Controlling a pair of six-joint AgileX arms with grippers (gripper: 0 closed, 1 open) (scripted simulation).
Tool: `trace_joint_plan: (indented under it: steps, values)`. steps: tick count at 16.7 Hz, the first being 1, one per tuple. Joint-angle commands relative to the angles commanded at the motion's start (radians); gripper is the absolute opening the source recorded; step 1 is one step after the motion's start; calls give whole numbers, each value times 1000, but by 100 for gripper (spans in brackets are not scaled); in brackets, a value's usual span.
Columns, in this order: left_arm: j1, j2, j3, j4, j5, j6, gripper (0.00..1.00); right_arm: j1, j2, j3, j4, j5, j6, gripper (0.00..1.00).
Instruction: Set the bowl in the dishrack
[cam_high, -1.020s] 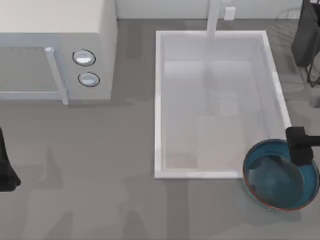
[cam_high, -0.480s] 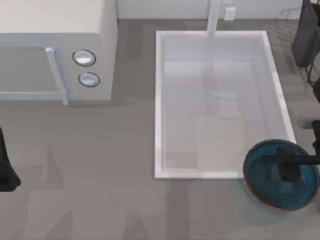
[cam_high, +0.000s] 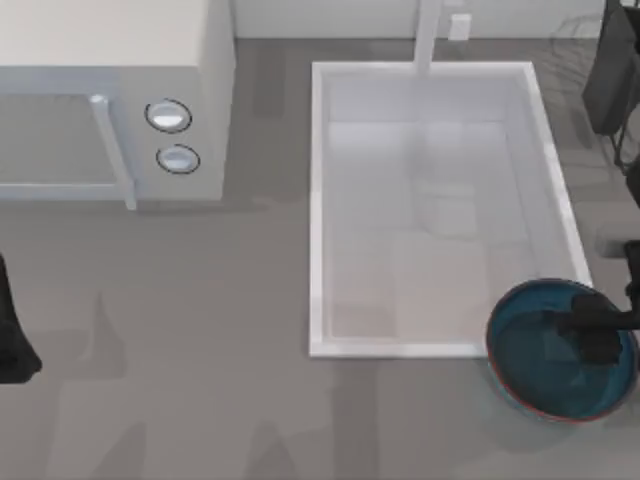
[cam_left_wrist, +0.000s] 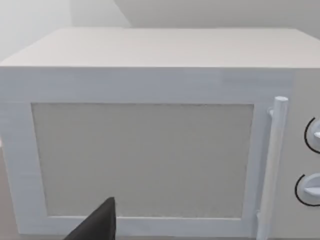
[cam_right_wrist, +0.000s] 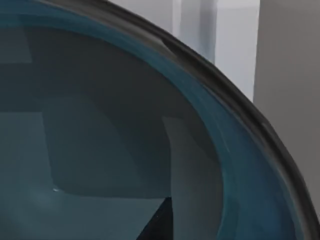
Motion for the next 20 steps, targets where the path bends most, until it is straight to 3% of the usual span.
trace_joint_plan:
  steps: [6, 16, 20]
  values:
    - [0, 0, 0, 0, 0, 0, 100, 0, 0, 0, 0, 0, 0, 2]
    - [0, 0, 0, 0, 0, 0, 100, 1, -2, 3, -3, 0, 0, 0]
    - [0, 0, 0, 0, 0, 0, 100, 2, -6, 114, -116, 1, 0, 0]
